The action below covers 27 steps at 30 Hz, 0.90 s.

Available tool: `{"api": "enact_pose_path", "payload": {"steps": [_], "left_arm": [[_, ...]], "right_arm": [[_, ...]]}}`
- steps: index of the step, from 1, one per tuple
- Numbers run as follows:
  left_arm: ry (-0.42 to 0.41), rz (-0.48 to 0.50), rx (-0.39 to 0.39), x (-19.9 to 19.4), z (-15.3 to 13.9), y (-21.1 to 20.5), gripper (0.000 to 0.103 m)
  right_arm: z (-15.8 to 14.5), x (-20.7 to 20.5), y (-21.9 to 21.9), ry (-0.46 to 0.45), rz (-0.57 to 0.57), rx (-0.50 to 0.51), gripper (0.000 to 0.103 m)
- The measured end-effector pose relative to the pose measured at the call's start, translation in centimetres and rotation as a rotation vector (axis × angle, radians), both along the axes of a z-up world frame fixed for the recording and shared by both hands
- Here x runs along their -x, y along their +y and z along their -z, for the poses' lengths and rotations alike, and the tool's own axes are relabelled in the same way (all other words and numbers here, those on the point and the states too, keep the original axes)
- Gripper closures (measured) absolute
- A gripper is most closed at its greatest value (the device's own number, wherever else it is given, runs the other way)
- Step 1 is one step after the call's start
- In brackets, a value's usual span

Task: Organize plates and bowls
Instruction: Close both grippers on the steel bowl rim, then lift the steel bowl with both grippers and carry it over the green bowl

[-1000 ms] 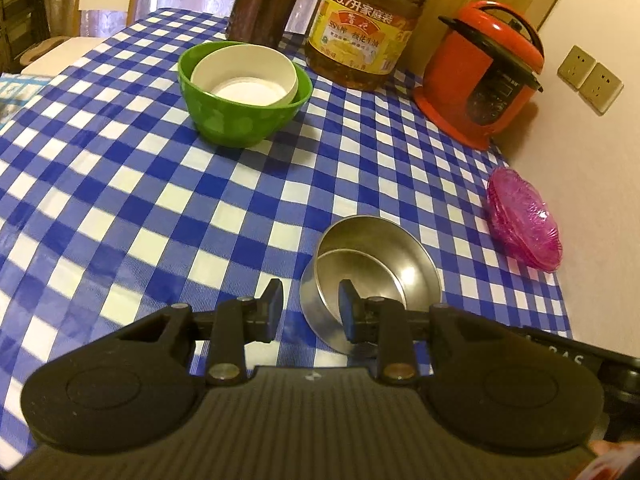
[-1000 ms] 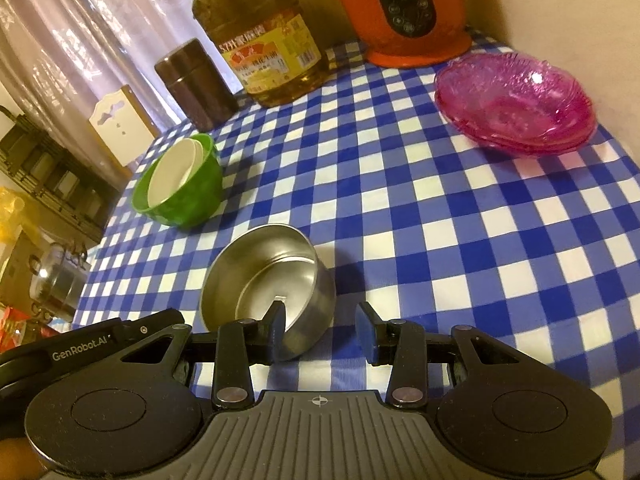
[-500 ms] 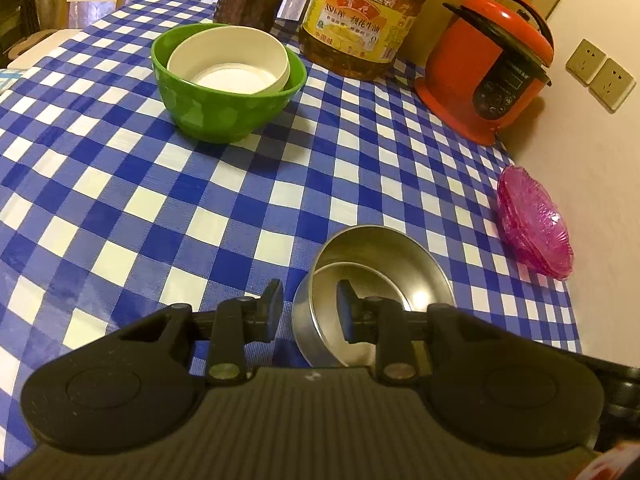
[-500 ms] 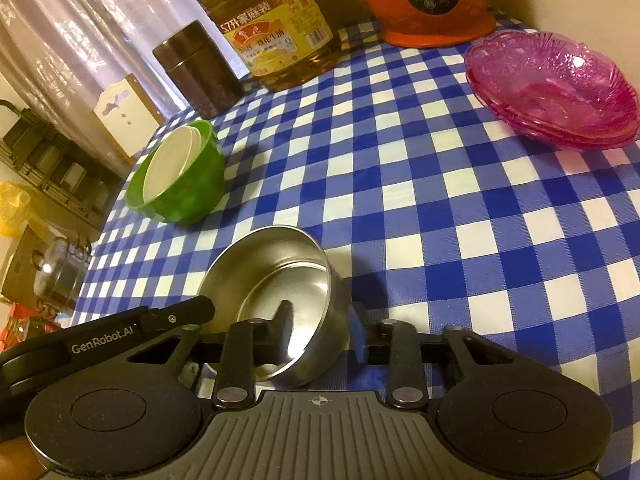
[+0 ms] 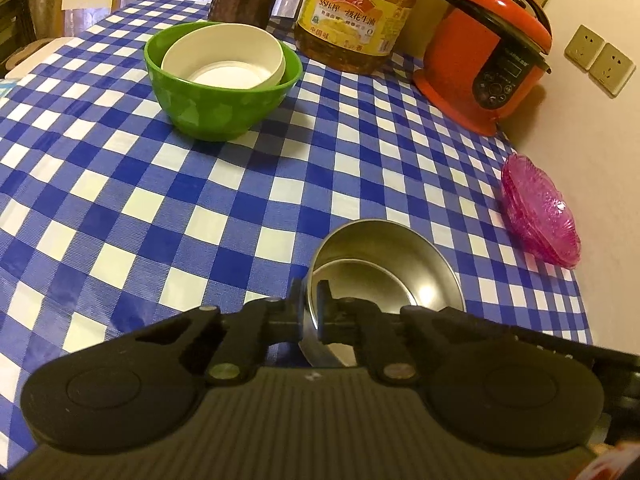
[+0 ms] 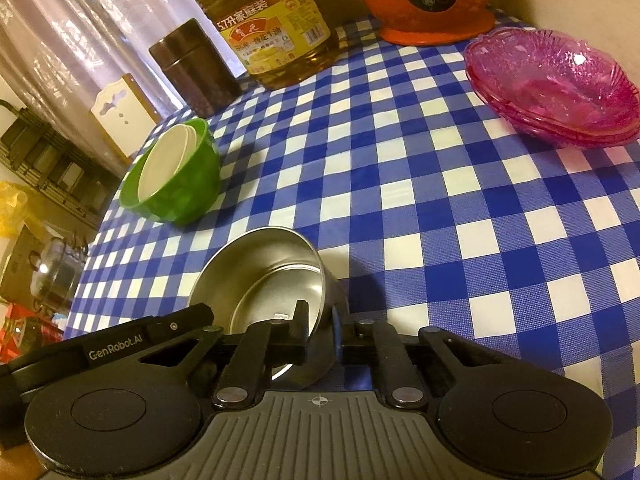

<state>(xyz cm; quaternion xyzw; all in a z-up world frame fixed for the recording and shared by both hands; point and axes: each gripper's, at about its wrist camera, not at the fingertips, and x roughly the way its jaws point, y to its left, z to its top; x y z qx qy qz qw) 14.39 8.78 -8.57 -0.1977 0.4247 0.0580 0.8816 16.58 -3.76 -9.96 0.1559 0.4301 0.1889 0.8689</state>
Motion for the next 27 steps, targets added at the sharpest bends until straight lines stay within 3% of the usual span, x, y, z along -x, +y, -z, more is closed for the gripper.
{"api": "enact_pose_path", "payload": {"steps": [10,27], "left_arm": [[-0.05,-0.022,0.005,0.9,-2.4,1.5,0.098],[-0.201,-0.121,-0.008,-2.1,-9.0,8.5,0.098]], "right_arm": [[-2.0,0.3,0.9,-0.031,-0.021,-0.014,0.092],[-9.9,-4.7,6.9,-0.169,-0.133,-0.046,0.093]]}}
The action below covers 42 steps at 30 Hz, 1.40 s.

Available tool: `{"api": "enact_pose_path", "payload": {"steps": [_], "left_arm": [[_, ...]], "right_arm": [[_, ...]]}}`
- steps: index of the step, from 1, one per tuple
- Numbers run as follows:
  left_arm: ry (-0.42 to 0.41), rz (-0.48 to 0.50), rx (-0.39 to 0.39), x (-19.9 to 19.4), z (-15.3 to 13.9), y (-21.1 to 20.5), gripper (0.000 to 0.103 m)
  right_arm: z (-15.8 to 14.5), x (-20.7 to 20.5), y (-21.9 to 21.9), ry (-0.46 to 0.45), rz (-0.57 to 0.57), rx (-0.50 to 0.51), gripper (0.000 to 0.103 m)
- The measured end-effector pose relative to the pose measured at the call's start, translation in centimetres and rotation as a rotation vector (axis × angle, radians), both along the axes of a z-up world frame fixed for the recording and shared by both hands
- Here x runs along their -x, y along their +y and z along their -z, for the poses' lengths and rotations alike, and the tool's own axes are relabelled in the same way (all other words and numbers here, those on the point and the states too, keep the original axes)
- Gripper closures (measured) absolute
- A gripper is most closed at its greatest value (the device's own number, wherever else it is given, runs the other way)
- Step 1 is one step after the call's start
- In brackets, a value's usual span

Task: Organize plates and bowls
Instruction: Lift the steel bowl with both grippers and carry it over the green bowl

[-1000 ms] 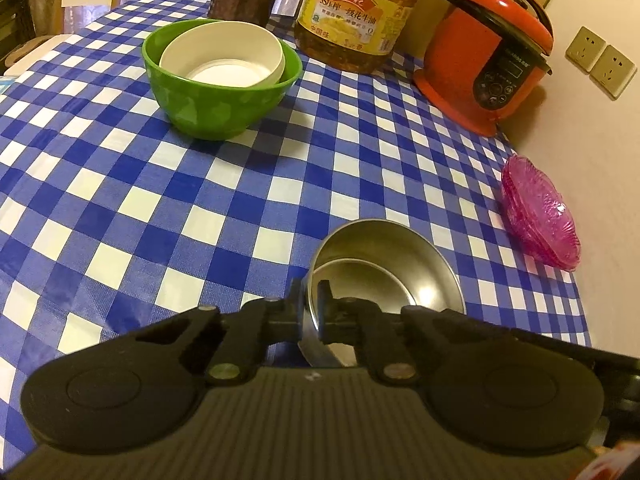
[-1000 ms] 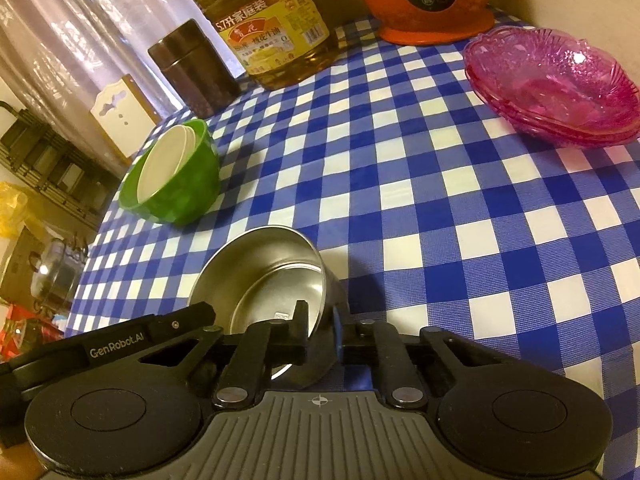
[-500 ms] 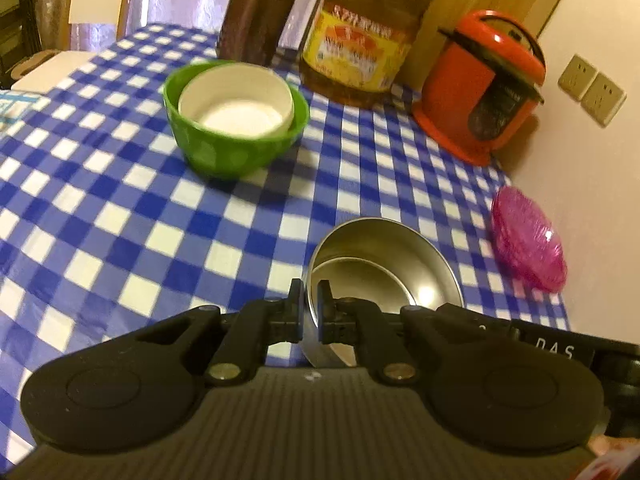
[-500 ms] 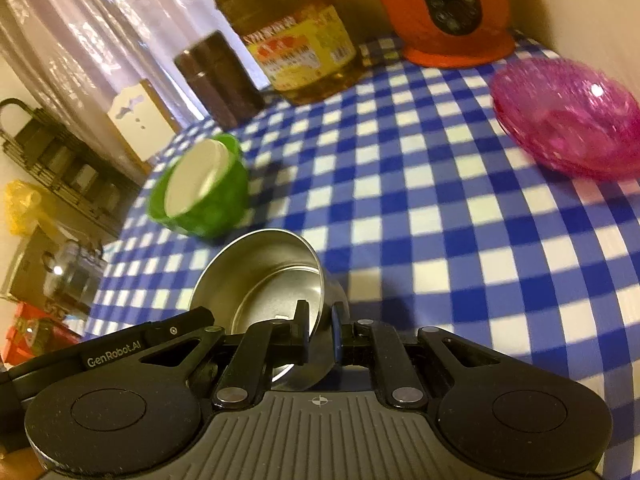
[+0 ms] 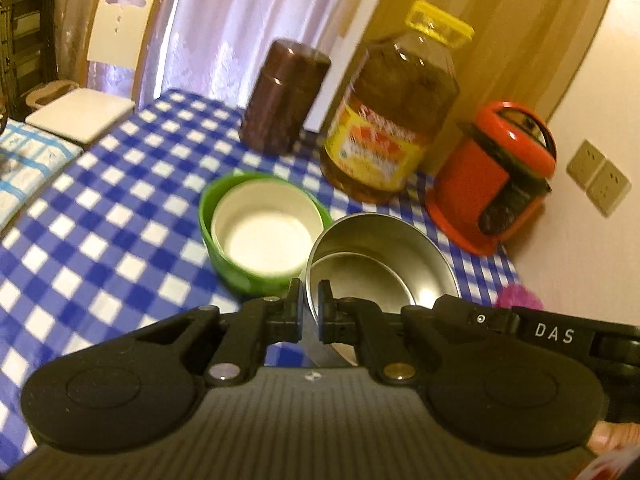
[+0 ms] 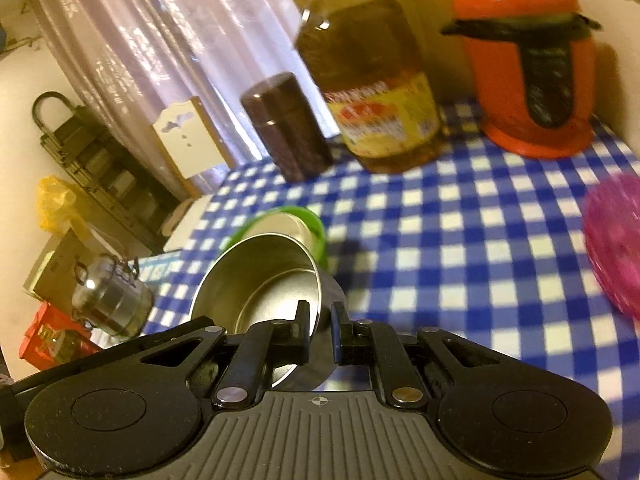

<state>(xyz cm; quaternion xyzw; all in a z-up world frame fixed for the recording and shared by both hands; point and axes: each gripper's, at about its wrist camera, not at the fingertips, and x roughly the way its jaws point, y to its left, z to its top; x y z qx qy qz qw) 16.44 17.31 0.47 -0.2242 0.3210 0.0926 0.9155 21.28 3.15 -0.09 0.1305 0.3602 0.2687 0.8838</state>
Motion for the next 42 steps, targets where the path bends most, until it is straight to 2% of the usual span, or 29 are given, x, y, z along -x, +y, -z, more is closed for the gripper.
{"api": "enact_pose_path", "payload": {"steps": [10,22,30,42], "left_arm": [[-0.048,-0.063,0.013,-3.2,0.1,4.7,0.098],[-0.08,-0.116,0.038,-5.8,2.7,7.9,0.098],[-0.053,-0.124,0.044,-6.2,4.8,8.6,0.098],[-0.036,-0.11,0.024,-6.9,6.2,8.8,0.098]], "right_arm": [[-1.0,-4.7,5.2,-0.045,-0.056,0.019,0.093],[1.2,-8.5,8.7,-0.054,-0.101,0.076,0.093],[2.7,-9.5,9.6,-0.053,-0.113,0.09,0.093],[3.9,-9.5,10.4,-0.073,-0.117,0.133,0.093]]}}
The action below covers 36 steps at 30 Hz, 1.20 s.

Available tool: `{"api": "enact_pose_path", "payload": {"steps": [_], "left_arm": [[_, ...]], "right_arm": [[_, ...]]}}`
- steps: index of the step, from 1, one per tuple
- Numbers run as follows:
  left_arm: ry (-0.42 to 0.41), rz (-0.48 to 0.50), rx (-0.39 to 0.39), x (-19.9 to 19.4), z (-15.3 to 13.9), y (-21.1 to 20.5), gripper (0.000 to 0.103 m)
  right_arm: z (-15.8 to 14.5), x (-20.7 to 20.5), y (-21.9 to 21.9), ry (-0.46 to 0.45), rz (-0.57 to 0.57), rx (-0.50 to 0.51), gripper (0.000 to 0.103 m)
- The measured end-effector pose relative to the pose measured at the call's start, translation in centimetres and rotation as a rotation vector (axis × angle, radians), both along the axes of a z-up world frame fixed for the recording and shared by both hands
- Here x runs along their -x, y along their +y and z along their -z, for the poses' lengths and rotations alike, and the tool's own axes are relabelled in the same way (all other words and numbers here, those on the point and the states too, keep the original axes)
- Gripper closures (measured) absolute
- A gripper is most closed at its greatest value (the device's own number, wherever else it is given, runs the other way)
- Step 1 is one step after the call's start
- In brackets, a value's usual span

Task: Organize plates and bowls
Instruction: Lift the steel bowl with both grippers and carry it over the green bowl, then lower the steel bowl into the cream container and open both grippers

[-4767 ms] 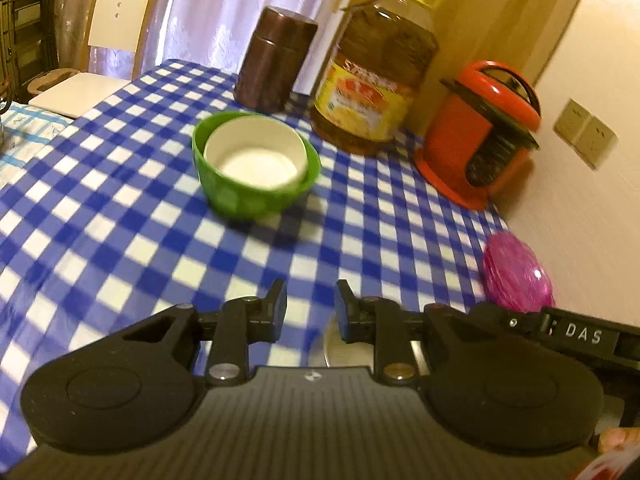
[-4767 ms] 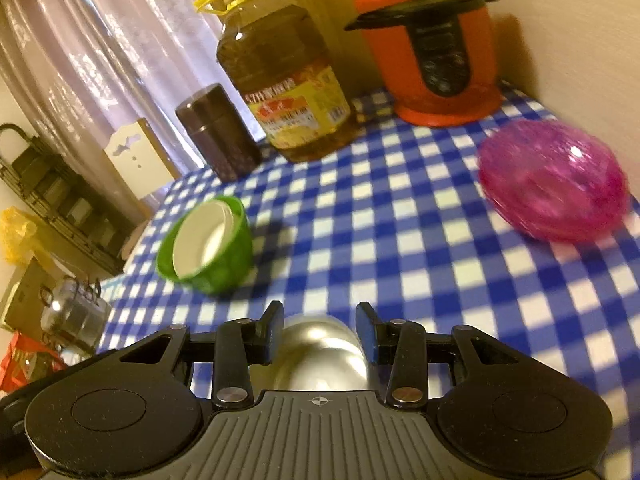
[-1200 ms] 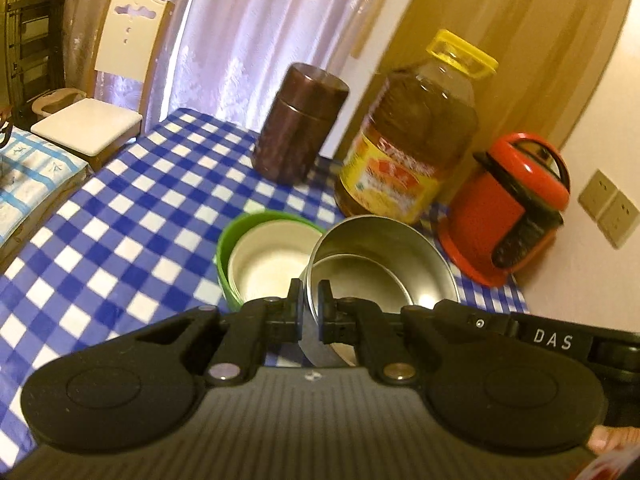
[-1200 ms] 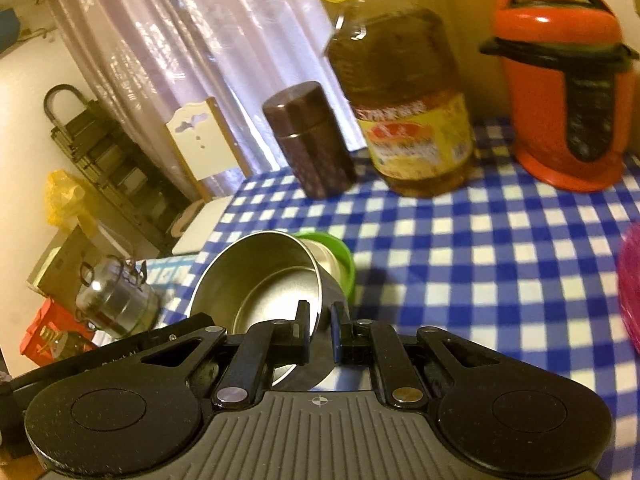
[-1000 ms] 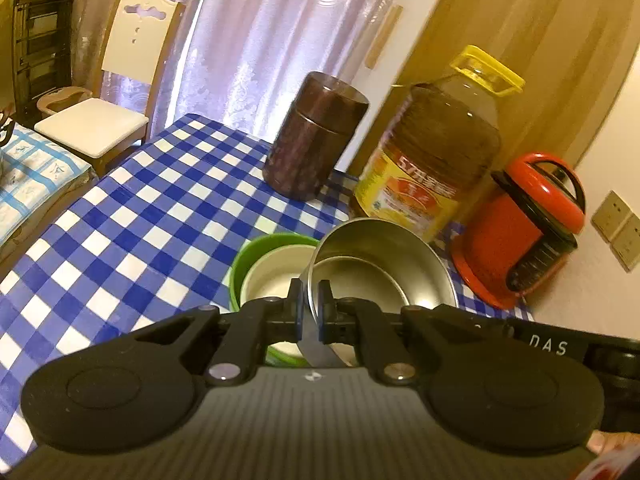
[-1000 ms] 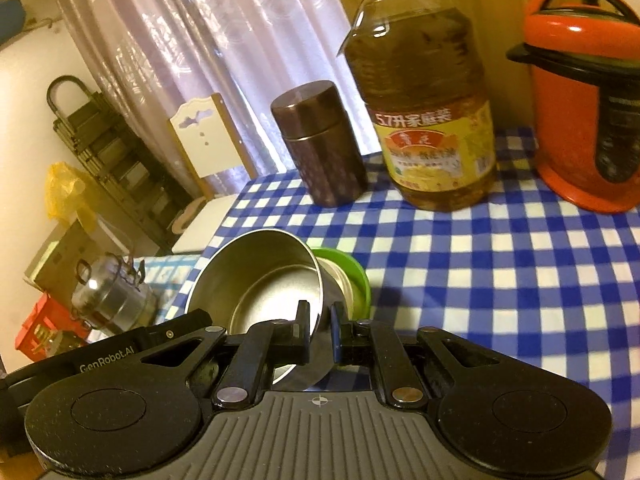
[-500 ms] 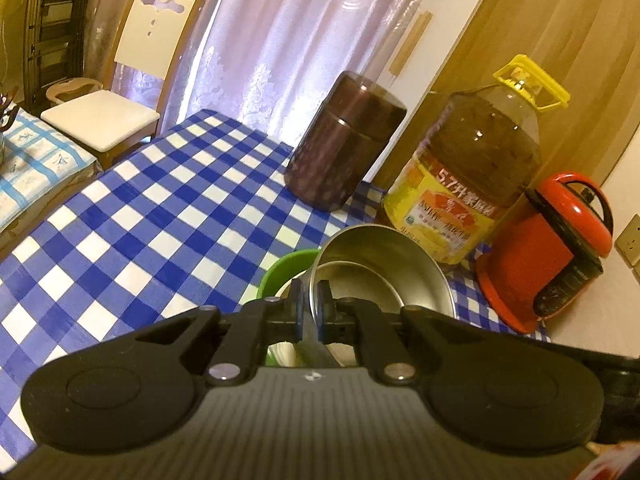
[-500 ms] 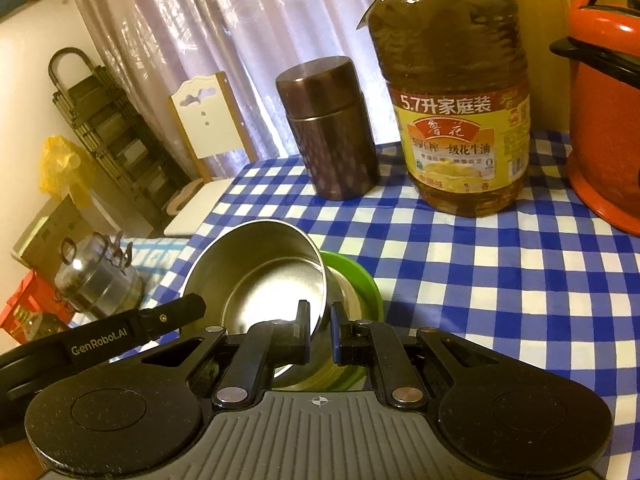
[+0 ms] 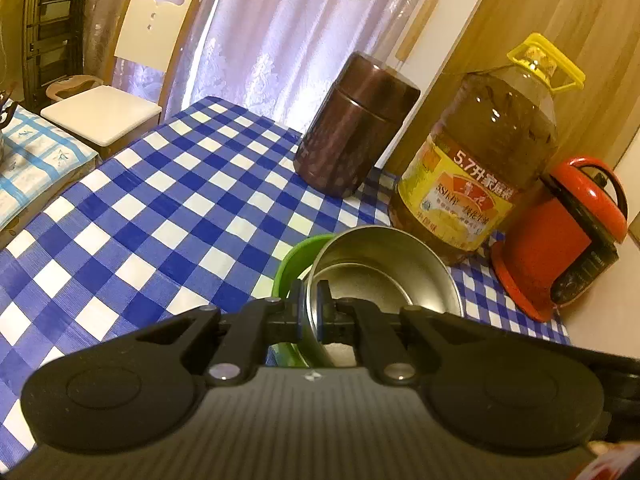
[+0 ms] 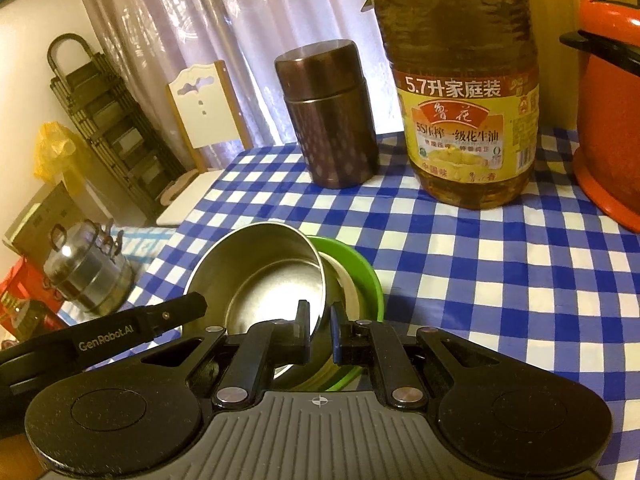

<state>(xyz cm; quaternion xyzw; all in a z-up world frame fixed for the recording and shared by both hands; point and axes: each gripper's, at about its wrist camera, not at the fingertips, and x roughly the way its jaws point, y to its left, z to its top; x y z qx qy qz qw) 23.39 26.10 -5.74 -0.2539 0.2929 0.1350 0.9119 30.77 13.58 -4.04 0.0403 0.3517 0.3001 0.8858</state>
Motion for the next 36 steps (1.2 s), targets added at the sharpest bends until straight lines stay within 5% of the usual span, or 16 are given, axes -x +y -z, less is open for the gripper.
{"api": "enact_pose_path", "payload": {"steps": [27,36], "left_arm": [[0.025,0.005,-0.067,-0.5,0.7,-0.4,0.098],[-0.006,-0.022,-0.073,-0.3,0.4,-0.2,0.094]], "right_arm": [[1.2,-0.5,-0.1,-0.005,-0.019,0.001,0.092],[1.1,-1.0,-1.5,-0.032,0.015,-0.06,0.081]]}}
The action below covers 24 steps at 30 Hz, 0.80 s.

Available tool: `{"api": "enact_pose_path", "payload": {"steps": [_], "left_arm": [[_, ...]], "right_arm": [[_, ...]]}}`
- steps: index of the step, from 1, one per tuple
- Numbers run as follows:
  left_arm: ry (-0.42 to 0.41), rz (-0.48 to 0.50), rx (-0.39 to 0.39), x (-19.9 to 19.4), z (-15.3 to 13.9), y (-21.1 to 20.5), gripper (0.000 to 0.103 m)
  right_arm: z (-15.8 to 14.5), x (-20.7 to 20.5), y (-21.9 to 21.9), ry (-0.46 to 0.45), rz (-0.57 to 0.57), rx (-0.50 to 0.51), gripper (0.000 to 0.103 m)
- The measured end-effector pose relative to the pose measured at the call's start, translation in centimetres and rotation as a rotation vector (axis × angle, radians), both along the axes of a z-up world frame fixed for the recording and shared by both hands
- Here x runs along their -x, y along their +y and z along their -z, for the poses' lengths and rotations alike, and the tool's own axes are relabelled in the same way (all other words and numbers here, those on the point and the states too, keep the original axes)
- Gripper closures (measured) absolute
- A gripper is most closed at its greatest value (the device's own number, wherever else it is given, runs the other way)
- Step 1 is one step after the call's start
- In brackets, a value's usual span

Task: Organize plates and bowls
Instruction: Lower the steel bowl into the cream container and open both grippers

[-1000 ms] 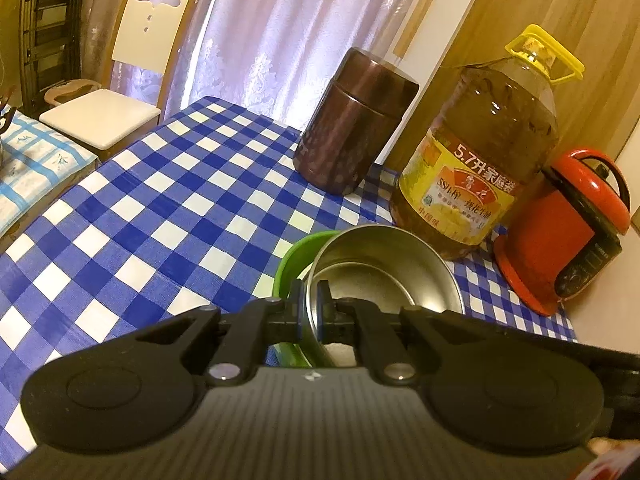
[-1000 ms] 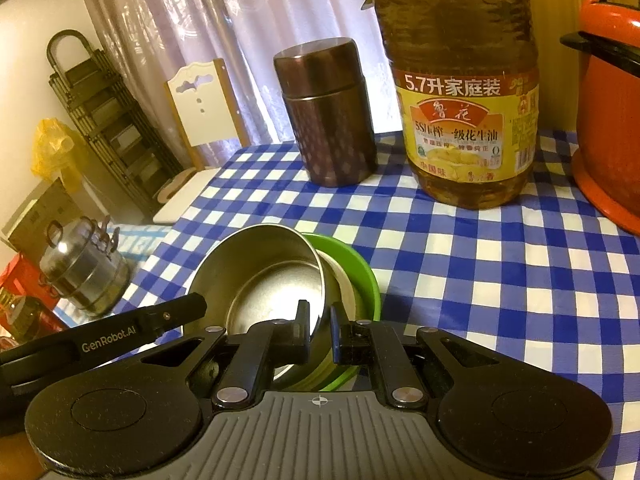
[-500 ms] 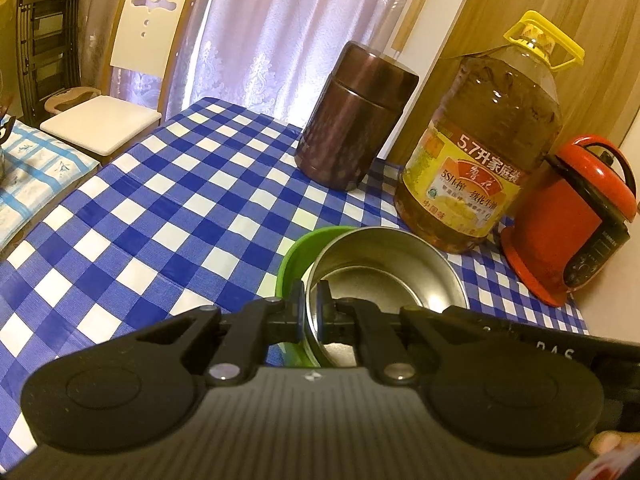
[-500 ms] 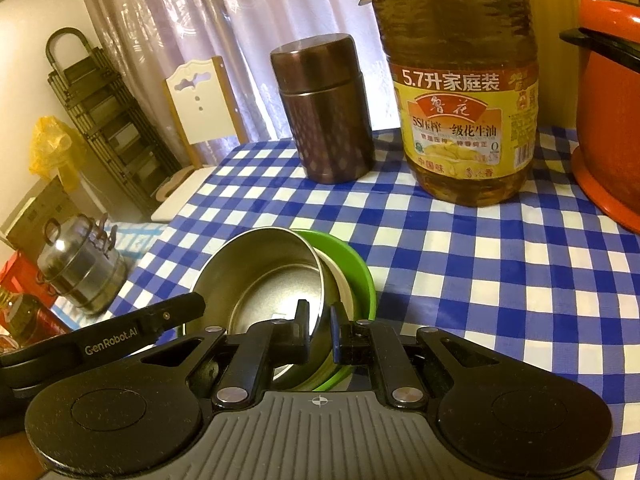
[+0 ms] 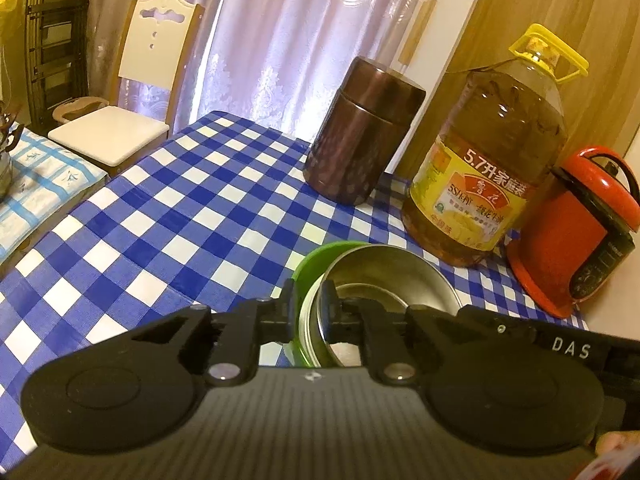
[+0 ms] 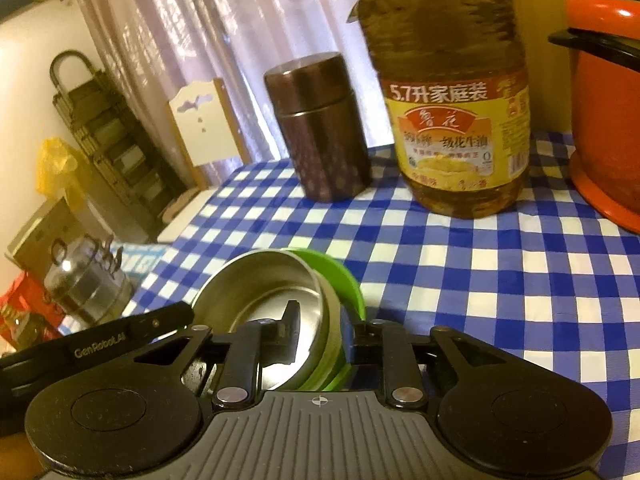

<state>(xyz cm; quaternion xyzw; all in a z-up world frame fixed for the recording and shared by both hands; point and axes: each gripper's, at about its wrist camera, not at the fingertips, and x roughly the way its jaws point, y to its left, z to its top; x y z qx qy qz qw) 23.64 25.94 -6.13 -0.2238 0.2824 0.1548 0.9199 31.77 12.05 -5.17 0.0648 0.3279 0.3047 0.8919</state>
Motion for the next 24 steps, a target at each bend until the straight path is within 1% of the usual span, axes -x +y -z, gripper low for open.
{"api": "enact_pose_path", "payload": {"steps": [7,9,10,14,18,22,24], "left_arm": [[-0.004,0.001,-0.023,-0.2,0.2,0.0,0.093],[-0.007,0.003,-0.022,-0.1,0.2,0.0,0.093],[-0.01,0.005,-0.021,0.0,0.2,0.0,0.092],[-0.019,0.012,-0.029,0.4,0.3,-0.1,0.091],[-0.007,0.023,-0.074,0.2,0.5,-0.5,0.089],[0.023,0.033,-0.07,-0.2,1.1,-0.5,0.09],[0.026,0.036,-0.07,-0.2,1.3,-0.5,0.089]], "right_arm": [[0.1,-0.8,0.0,0.005,0.006,-0.016,0.081],[0.1,-0.5,-0.1,-0.002,0.003,-0.014,0.085],[0.2,-0.4,-0.1,-0.008,0.001,-0.014,0.089],[0.6,0.4,-0.1,-0.034,-0.018,0.002,0.095],[1.0,0.9,0.4,-0.069,-0.049,0.033,0.096],[1.4,1.1,0.5,-0.071,-0.064,0.043,0.096],[1.6,1.4,0.7,-0.082,-0.078,0.064,0.096]]}}
